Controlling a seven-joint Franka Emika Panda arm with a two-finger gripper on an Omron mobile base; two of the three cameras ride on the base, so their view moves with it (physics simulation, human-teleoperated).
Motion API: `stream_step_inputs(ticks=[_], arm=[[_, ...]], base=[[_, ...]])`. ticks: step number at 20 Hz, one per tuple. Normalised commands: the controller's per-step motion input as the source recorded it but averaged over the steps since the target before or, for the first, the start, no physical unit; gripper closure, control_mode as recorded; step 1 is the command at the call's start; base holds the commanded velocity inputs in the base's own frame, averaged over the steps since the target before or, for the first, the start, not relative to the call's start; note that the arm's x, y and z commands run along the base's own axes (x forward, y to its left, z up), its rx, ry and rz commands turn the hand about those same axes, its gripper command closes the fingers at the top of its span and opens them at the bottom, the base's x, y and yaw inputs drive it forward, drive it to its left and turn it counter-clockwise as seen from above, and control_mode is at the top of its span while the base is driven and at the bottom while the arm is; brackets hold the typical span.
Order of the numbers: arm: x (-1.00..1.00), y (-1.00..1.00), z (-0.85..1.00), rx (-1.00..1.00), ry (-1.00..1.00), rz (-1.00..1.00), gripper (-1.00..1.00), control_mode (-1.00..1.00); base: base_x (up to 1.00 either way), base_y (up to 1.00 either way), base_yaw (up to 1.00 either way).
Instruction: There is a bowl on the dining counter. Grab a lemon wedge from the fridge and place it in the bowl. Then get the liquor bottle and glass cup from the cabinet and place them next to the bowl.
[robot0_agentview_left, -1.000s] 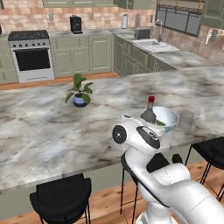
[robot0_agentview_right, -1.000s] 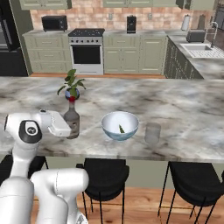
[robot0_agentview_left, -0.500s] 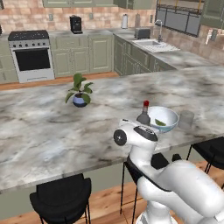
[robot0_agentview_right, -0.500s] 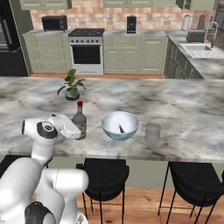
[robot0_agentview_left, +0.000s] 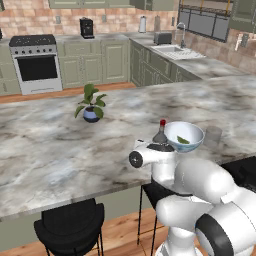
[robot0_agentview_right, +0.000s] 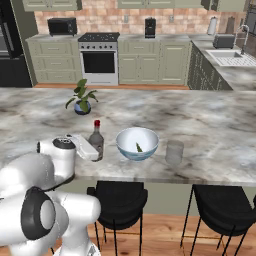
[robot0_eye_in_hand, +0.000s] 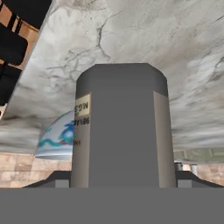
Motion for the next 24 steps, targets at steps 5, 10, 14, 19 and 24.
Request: stream_step_inputs(ticks=[5,10,14,19,24], arm=[[0.34,0.03,-0.17,0.0,0.0,0.0,1.0,-1.0],[0.28,0.0,-0.15,0.0,0.0,0.0,1.0,-1.0],[0.29,0.06,-0.31,0.0,0.0,-0.01,1.0,-1.0],[0.23,0.07,-0.28,0.0,0.0,-0.01,1.0,-1.0],[0.3,0.04,-0.21,0.0,0.0,-0.02,1.0,-1.0]], base=[[0.0,0.0,0.0],[0.0,0.0,0.0],[0.0,0.0,0.0],[0.0,0.0,0.0],[0.0,0.0,0.0]])
